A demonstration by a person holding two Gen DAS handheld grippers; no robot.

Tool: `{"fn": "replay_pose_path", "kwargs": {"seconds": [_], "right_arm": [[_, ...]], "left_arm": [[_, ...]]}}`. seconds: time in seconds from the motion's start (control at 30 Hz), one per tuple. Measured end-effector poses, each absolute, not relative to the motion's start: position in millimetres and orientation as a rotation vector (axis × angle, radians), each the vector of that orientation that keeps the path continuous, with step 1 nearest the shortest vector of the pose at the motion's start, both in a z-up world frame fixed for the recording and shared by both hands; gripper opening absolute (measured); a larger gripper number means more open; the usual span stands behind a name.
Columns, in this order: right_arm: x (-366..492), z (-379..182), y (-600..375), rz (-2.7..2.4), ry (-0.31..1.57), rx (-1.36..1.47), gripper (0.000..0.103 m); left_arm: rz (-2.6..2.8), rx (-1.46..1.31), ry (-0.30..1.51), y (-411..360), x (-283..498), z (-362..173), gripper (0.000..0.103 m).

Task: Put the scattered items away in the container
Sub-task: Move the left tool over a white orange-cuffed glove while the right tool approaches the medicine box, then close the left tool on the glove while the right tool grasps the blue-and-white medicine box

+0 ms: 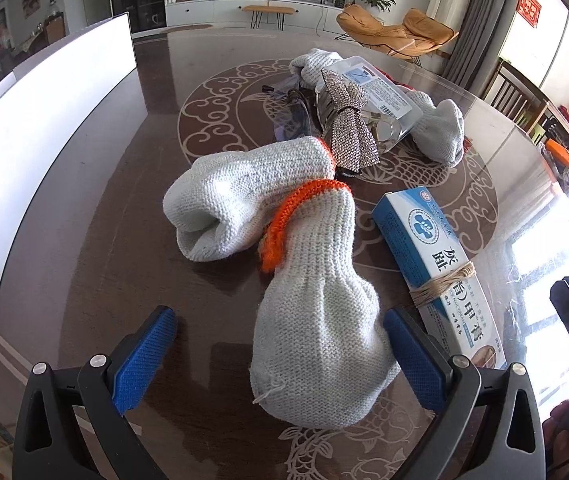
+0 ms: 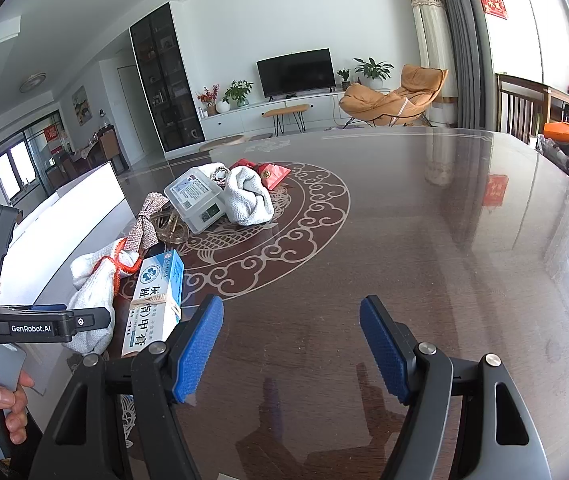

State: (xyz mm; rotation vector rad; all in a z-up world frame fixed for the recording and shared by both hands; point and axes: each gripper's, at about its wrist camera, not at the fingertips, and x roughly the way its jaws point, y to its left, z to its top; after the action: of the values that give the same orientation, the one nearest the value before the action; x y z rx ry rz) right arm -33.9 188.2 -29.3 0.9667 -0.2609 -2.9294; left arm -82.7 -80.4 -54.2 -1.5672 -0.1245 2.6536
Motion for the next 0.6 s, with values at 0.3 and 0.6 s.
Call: {"fn": "replay_pose_path", "kwargs": {"seconds": [0.3,0.6], "right_arm": [[-34,-29,188,-2.93,-0.261,0.967,0.073],[-34,-29,189,-2.926,-0.266,0.97,0.073]], "left_arm": [[2.649,-1.616,0.028,-65,-92,-61,0.103],[2.622,-1.539,-0.096,-84,-75,-45,0.035]]}}
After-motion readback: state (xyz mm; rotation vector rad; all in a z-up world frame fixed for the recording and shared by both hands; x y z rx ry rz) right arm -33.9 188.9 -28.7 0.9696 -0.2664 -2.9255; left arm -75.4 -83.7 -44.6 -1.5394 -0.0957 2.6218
